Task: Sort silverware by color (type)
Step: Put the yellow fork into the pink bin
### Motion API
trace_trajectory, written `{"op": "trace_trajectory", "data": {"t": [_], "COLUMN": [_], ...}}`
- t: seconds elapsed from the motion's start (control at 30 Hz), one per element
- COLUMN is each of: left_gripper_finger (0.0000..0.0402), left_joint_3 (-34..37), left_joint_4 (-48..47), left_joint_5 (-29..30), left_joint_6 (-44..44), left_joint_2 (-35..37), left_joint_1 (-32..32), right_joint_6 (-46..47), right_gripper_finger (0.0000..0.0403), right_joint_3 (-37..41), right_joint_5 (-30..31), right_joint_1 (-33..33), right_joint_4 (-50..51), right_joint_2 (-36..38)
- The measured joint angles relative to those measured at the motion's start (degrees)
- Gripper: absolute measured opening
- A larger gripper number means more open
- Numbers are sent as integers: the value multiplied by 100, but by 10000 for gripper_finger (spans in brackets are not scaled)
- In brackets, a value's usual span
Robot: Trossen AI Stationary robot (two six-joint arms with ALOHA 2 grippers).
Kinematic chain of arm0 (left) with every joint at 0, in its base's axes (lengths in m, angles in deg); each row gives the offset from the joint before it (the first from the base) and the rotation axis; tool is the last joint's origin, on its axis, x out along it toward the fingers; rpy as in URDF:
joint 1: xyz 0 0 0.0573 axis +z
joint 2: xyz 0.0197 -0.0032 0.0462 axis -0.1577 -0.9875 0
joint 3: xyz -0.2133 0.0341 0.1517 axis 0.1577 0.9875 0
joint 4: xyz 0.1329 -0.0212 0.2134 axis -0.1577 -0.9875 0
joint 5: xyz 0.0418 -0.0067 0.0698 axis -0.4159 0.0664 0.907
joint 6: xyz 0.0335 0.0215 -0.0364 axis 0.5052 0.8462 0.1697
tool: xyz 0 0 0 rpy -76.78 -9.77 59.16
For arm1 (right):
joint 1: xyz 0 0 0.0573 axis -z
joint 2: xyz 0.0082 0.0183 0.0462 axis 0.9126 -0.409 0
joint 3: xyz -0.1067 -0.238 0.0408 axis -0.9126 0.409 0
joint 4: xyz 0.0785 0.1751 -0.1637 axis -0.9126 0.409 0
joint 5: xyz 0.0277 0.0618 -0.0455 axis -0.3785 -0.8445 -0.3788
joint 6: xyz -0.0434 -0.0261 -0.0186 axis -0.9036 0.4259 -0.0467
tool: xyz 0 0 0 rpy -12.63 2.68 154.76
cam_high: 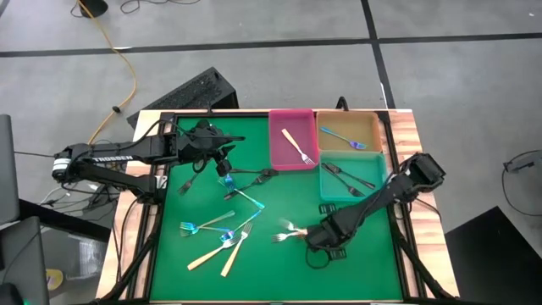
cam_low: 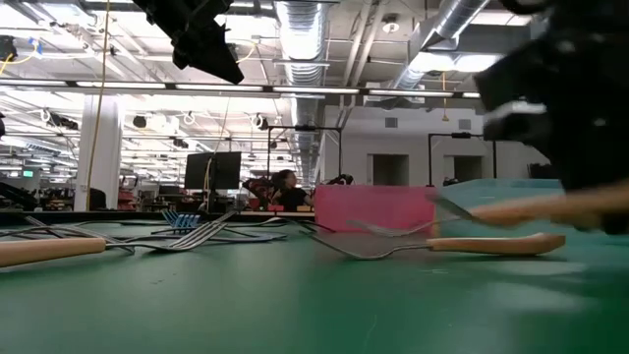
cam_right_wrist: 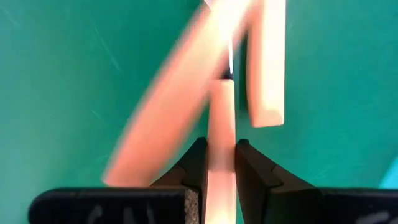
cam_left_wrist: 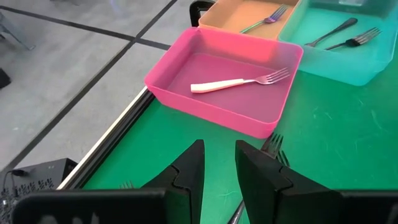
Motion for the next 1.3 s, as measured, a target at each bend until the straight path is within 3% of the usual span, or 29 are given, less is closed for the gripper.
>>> {"op": "trace_trajectory", "data": {"t": [0.23,0.33,0.73,0.83,1.13,1.3], "left_gripper_finger": [76,76,76,76,76,76], "left_joint_3": [0,0,0,0,0,0], "left_joint_4": [2,2,2,2,2,2], "left_joint_5": [1,1,-1,-1,-1,-3], "left_joint_6": [2,4,105,105,100,-6], "left_joint_2": [0,0,0,0,0,0], "left_joint_1": [0,0,1,0,0,0], "right_joint_6": [-443,-578,-1297,-986,1274,1571], "right_gripper_finger": [78,78,78,78,83,83], "right_joint_3": [-559,-744,-1178,-1178,-1222,-1569], "right_joint_5": [722,761,-54,-82,-387,-509], "right_joint_1": [561,767,1390,1598,2623,3059], "right_joint_4": [351,335,209,200,-58,-143], "right_joint_2": [11,13,22,22,22,22]}}
